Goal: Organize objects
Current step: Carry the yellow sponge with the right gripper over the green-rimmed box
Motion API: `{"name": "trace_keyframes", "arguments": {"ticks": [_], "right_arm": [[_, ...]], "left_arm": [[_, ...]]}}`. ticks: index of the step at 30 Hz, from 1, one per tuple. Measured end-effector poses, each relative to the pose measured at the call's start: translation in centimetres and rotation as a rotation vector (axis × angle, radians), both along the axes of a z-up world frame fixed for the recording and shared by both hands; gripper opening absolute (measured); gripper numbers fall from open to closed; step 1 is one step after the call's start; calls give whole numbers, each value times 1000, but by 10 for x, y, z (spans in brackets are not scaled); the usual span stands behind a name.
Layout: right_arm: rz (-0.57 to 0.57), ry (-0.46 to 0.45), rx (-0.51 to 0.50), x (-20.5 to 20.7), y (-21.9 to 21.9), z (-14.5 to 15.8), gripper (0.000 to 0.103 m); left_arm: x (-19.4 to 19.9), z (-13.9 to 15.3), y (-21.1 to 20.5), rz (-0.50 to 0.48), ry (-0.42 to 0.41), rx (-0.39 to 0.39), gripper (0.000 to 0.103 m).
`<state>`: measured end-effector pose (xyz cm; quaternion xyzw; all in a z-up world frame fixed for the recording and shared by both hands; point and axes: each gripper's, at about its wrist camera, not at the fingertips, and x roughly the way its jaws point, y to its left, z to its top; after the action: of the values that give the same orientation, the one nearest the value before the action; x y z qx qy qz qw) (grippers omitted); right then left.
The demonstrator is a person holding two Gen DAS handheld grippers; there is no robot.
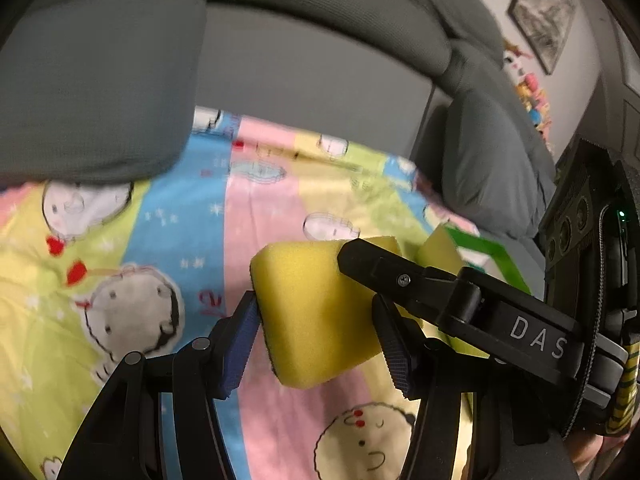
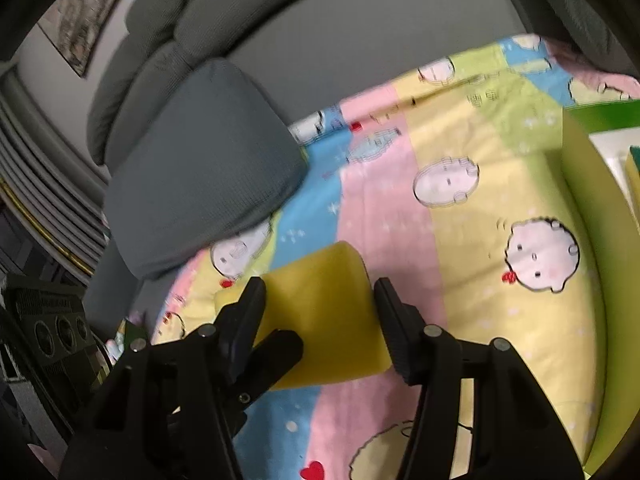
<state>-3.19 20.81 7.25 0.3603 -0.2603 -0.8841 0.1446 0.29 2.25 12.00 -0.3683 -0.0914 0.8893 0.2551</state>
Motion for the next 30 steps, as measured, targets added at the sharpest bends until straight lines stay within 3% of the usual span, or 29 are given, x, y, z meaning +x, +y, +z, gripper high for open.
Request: {"name": "trace_keyframes", "arguments": {"ticks": [7,13,30], "right_arm": [[-13,201,22,22,-2,30,54],[-32,304,33,35,1,43,54],[-74,374,32,52,14,52,54]], "left_arm": [[17,22,-4,1,176,43,58],[25,31,-5,-5,242,73,58],[39,41,9,-33,311,71,58]]}}
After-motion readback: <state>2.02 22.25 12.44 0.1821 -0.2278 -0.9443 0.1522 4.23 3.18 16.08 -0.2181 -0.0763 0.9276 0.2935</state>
